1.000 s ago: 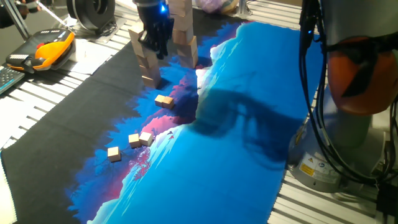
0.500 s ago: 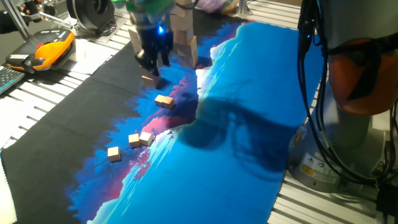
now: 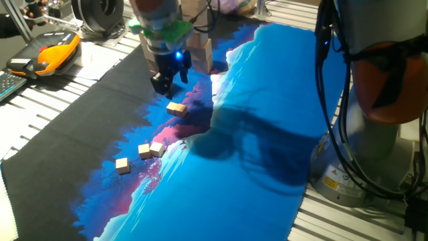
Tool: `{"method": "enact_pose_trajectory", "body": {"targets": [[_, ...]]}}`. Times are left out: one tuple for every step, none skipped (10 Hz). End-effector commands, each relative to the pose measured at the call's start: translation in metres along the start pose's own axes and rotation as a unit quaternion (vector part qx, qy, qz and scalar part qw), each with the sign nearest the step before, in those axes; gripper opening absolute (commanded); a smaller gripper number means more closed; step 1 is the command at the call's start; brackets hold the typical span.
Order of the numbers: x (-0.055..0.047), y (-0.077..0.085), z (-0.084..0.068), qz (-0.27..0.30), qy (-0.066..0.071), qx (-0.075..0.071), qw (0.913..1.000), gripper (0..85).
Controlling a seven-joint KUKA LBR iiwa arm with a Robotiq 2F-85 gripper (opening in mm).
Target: Stack the blocks in a vertical line of five
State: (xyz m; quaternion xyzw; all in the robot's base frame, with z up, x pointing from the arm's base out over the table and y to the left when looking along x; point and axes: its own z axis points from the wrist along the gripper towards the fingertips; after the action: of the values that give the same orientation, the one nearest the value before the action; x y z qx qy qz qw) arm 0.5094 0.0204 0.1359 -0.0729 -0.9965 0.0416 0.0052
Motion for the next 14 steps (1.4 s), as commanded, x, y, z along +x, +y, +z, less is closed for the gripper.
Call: {"method": "enact_pose_trajectory", "body": {"targets": [[0.000,0.000,-0.002,-0.001,0.009,-0.008,0.9999,68.0],[0.003,0.000,-0.012,-0.002,0.014,-0.011,0.9998,68.0],[0.004,-0.001,-0.015,-0.003,0.015,-0.011,0.9998,68.0],[0.003,-0.001,-0.012,-0.006,0.014,-0.010,0.9998,68.0],[0.003,-0.001,-0.012,-0.009,0.011,-0.011,0.9998,68.0],[0.003,-0.001,-0.012,-0.009,0.007,-0.009,0.9999,68.0],[0.003,-0.001,-0.012,-0.009,0.006,-0.008,0.9999,68.0],[0.003,-0.001,-0.012,-0.009,0.009,-0.012,0.9998,68.0],[0.003,-0.001,-0.012,-0.011,0.013,-0.018,0.9997,68.0],[0.003,-0.001,-0.012,-0.014,0.013,-0.023,0.9995,68.0],[0.003,-0.001,-0.012,-0.014,0.007,-0.027,0.9995,68.0],[0.003,-0.001,-0.012,-0.016,0.006,-0.032,0.9993,68.0],[0.003,-0.001,-0.012,-0.016,0.004,-0.033,0.9993,68.0],[0.002,-0.001,-0.008,-0.015,0.001,-0.034,0.9993,68.0]]}}
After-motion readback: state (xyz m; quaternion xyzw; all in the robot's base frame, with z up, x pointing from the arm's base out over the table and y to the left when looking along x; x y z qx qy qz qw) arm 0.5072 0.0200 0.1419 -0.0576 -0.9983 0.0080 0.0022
